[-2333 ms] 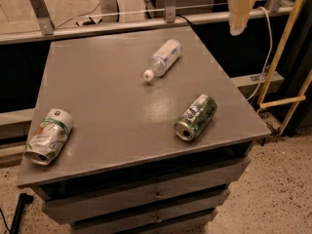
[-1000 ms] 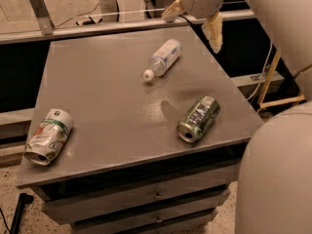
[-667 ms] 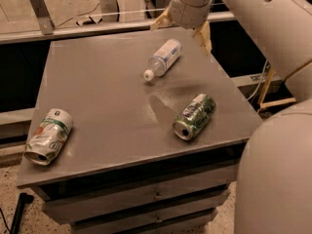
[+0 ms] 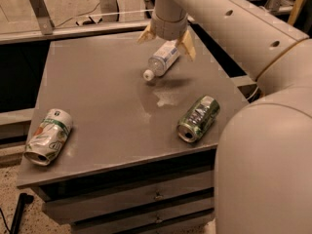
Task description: Move blue plastic bottle near 7up can
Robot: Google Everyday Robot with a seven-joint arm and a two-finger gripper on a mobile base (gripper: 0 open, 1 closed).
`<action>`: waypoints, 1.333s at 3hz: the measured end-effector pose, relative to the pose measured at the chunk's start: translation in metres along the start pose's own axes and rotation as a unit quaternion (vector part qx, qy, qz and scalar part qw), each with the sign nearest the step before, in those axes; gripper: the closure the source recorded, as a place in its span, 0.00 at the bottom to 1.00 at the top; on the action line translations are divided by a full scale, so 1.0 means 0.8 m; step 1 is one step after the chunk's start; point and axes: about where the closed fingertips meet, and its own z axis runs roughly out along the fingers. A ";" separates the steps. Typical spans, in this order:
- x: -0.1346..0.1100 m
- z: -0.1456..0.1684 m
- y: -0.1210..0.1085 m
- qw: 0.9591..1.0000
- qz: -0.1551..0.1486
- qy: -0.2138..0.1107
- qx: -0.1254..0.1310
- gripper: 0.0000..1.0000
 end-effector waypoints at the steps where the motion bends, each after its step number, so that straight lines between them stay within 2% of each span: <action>1: 0.000 0.020 -0.016 1.000 -0.006 0.005 -0.011 0.00; 2: 0.003 0.040 -0.026 1.000 0.002 0.005 -0.021 0.00; 3: 0.009 0.056 -0.030 0.999 0.020 -0.002 -0.031 0.13; 4: 0.014 0.067 -0.032 0.999 0.033 -0.006 -0.037 0.37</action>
Offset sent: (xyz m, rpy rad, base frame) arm 0.0320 0.0272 -0.0330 -0.0519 0.0185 -0.0483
